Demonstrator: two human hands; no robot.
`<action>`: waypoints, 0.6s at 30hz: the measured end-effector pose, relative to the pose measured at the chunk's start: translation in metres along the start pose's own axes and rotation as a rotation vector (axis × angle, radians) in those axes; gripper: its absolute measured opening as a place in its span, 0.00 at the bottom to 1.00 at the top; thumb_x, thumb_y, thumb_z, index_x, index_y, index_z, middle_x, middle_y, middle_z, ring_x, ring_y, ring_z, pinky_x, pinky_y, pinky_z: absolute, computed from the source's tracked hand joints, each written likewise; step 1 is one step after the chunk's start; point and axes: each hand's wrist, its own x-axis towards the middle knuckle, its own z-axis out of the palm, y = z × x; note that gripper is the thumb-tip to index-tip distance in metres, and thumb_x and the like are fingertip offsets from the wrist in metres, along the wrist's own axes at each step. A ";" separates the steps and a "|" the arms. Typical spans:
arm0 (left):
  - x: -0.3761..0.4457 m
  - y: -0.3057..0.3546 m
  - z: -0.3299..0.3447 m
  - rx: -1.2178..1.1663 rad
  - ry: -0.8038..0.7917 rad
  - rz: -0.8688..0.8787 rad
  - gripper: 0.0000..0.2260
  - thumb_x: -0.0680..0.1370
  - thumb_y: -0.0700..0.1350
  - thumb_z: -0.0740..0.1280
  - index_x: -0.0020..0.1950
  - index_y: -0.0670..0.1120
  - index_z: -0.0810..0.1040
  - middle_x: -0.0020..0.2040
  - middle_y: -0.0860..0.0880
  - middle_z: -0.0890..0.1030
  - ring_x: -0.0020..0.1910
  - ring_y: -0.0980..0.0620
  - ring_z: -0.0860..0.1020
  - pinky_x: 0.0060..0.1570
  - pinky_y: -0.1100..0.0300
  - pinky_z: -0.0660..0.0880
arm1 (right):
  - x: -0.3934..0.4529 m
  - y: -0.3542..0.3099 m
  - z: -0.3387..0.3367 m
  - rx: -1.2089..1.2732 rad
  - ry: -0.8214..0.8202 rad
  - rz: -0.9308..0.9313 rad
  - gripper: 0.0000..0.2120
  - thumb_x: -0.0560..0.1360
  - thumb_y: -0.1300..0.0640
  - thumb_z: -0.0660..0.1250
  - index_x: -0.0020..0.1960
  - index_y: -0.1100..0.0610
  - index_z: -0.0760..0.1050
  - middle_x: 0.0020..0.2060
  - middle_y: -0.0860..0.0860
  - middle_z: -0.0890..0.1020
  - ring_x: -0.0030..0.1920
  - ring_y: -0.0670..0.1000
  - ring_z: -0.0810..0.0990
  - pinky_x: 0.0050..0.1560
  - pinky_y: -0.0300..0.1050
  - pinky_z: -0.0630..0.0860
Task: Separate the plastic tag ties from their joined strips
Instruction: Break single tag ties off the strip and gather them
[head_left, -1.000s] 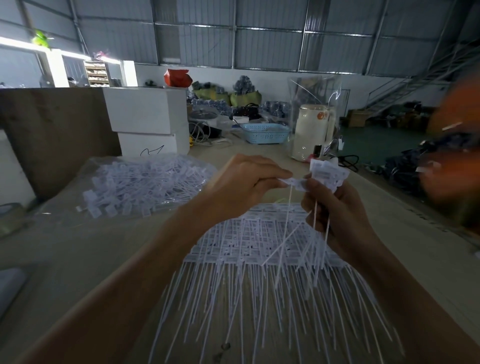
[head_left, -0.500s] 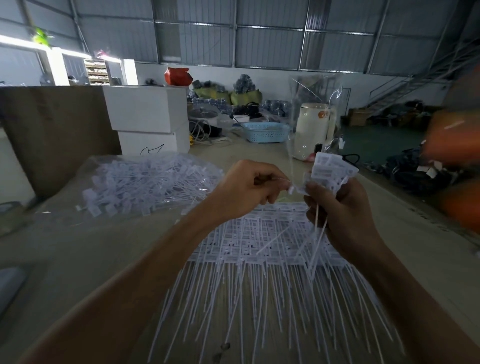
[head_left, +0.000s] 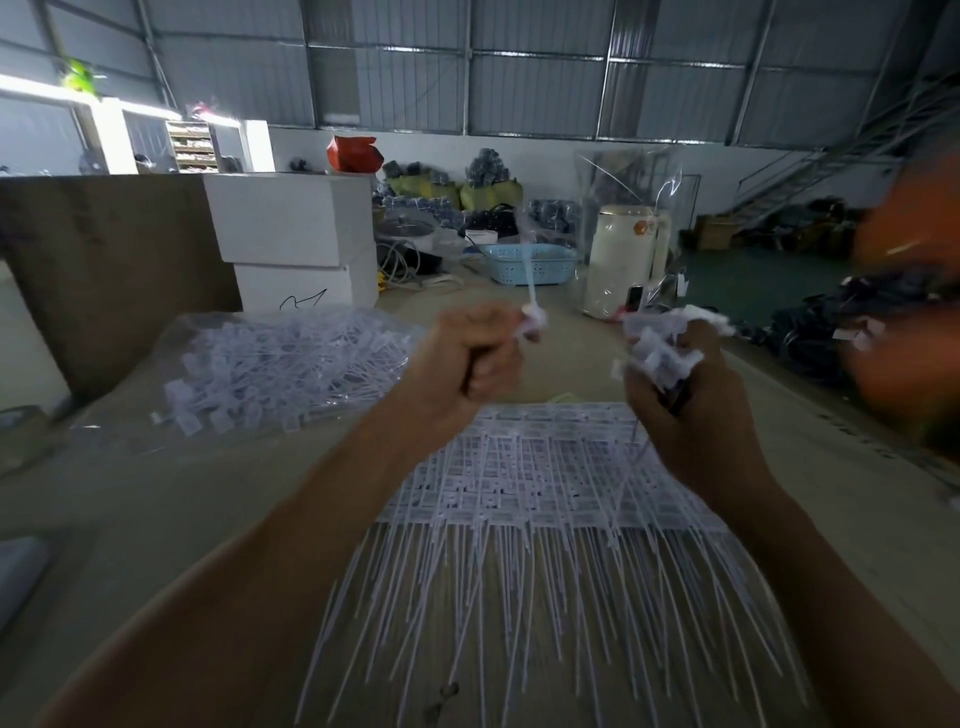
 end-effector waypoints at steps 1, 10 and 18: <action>0.002 0.004 -0.004 0.034 0.035 0.034 0.09 0.79 0.42 0.64 0.45 0.40 0.83 0.24 0.47 0.68 0.21 0.55 0.63 0.23 0.65 0.60 | 0.002 0.003 -0.004 0.060 0.034 0.028 0.14 0.79 0.61 0.67 0.61 0.68 0.73 0.34 0.40 0.76 0.33 0.35 0.78 0.32 0.25 0.70; -0.007 0.002 0.029 0.644 -0.110 0.232 0.12 0.79 0.36 0.66 0.62 0.43 0.81 0.42 0.52 0.78 0.36 0.55 0.76 0.37 0.59 0.75 | -0.001 -0.003 0.011 0.675 0.002 0.414 0.04 0.81 0.55 0.66 0.47 0.52 0.77 0.32 0.49 0.74 0.30 0.47 0.71 0.30 0.41 0.71; -0.008 -0.003 0.041 0.746 0.019 0.229 0.14 0.78 0.37 0.69 0.60 0.52 0.78 0.42 0.52 0.83 0.41 0.56 0.82 0.37 0.58 0.80 | -0.007 -0.011 0.021 0.662 0.009 0.424 0.13 0.82 0.54 0.62 0.59 0.63 0.75 0.39 0.58 0.75 0.35 0.53 0.72 0.34 0.44 0.71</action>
